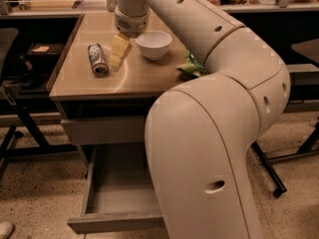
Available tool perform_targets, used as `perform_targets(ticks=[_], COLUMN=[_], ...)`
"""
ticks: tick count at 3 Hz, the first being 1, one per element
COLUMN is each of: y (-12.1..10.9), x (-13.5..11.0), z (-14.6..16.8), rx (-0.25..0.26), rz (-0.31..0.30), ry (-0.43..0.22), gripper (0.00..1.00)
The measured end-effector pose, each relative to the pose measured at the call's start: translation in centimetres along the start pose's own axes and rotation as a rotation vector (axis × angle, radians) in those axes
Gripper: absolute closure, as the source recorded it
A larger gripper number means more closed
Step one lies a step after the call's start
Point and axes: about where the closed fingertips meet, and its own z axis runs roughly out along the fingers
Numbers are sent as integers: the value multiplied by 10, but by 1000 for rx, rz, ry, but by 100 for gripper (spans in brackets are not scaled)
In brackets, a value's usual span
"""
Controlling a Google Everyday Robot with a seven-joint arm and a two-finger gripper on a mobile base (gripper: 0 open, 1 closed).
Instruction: Place redbull can into middle drawer
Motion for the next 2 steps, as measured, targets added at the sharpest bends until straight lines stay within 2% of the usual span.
perform_targets(ticks=[1, 2], y=[7, 25], x=[-18, -36], z=[-12, -24], rx=[7, 10], rz=[-33, -78], ry=[-28, -36], gripper=[0, 0])
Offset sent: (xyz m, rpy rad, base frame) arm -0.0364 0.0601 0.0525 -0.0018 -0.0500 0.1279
